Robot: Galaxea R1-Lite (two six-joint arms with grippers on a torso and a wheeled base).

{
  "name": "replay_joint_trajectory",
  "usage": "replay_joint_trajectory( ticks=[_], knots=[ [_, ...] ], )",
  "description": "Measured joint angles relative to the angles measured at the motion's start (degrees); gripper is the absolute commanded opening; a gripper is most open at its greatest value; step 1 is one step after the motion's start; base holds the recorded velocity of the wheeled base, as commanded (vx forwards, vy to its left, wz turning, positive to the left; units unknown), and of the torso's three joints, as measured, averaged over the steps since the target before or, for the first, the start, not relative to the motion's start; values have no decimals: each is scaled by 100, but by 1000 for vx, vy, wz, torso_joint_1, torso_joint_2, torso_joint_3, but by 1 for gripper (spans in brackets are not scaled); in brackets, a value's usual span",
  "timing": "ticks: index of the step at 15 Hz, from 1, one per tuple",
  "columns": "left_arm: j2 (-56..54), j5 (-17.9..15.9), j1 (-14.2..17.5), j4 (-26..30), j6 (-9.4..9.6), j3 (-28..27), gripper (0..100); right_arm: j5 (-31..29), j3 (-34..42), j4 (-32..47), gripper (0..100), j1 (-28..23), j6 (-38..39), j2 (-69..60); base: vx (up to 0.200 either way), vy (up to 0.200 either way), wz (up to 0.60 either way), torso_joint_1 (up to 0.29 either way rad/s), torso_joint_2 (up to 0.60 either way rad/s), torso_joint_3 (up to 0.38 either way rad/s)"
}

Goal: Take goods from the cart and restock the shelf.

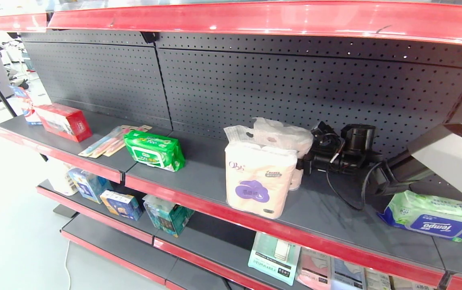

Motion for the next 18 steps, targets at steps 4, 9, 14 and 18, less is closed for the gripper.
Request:
replay_joint_trajectory(
  ticks=[4, 9, 14, 18],
  knots=[
    [0, 0, -5, 0, -2, 0, 100, -13, 13, 72, 100, 10, 60, 6, 0, 0, 0, 0, 0, 0],
    [0, 0, 0, -2, 0, 0, 100, -2, 80, 15, 100, -41, 66, -132, 0, 0, 0, 0, 0, 0],
    [0, 0, 0, 0, -2, 0, 100, 0, 595, 2, 100, -133, 55, -568, 0, 0, 0, 0, 0, 0],
    [0, 0, 0, -2, 0, 0, 100, 2, 1117, -5, 100, -293, 57, -1064, 0, 0, 0, 0, 0, 0]
  ],
)
